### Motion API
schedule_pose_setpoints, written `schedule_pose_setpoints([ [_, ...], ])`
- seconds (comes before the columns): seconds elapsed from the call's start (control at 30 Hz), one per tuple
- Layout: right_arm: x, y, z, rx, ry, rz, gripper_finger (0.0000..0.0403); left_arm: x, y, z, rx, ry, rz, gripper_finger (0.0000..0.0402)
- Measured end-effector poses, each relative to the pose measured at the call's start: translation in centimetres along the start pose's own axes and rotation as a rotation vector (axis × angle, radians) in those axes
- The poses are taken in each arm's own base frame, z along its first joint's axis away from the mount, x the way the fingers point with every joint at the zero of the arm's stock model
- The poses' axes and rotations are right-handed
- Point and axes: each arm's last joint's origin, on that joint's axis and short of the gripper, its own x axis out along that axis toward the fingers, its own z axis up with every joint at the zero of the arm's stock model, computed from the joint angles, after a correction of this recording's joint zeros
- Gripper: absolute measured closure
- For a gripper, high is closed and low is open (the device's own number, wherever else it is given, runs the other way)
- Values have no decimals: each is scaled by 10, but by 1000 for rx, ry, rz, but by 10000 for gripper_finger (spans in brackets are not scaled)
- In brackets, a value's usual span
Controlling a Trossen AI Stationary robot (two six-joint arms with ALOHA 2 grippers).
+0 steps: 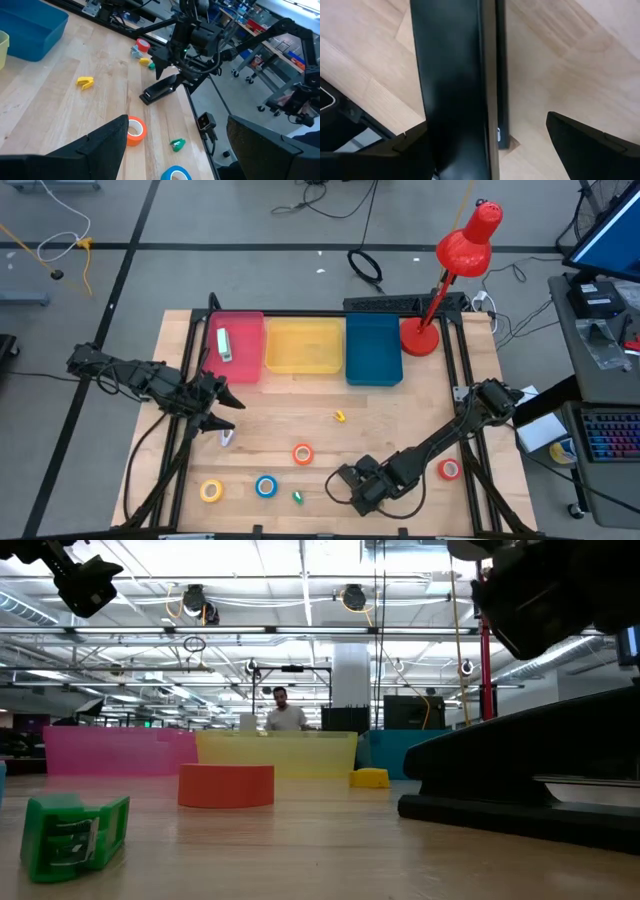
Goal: Pick and place Stapler, Stapler remover, tape
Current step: Put the black stapler into the red bin
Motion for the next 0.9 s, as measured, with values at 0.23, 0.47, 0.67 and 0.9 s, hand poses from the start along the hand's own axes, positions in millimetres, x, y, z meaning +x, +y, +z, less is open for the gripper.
schedule_pose_setpoints([
  [0.23, 3, -2, 1, 8, -2, 4, 76, 0, 0, 0, -5, 0, 0, 66],
  [0.47, 3, -2, 1, 8, 0, 4, 114, 0, 0, 0, -5, 0, -1, 66],
  [0.67, 3, -2, 1, 9, 0, 2, 168, 0, 0, 0, -5, 1, -1, 66],
  [0.9, 2, -2, 1, 9, -4, 2, 250, 0, 0, 0, -6, 0, -2, 66],
])
